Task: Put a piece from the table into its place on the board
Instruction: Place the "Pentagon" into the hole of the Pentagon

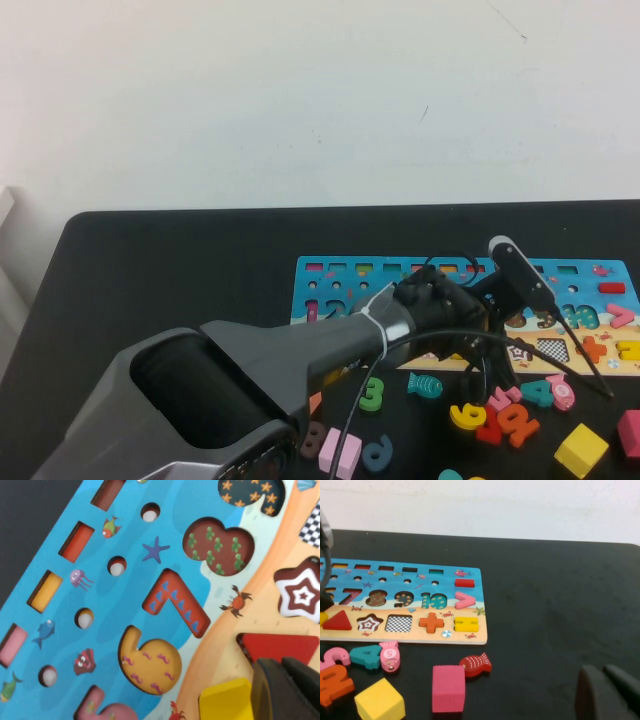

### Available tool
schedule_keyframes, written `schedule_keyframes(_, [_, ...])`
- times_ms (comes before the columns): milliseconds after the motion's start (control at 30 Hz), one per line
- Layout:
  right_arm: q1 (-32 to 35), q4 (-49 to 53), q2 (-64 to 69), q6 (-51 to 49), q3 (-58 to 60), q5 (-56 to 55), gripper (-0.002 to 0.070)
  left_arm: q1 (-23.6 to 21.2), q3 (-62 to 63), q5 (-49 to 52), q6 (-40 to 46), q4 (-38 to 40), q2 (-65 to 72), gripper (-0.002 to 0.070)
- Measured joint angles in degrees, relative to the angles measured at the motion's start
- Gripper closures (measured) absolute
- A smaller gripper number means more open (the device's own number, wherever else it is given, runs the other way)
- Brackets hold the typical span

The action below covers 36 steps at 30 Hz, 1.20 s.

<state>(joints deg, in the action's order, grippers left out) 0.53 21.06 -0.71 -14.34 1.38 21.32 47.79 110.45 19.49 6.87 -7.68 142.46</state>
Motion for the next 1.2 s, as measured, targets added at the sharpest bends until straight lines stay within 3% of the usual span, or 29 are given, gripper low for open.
schedule_keyframes(1200, [0.0, 0.0, 0.0, 0.0, 0.0, 0.0, 0.0657, -0.7, 0.0, -2.2, -1.6, -2.7, 0.6, 0.0675])
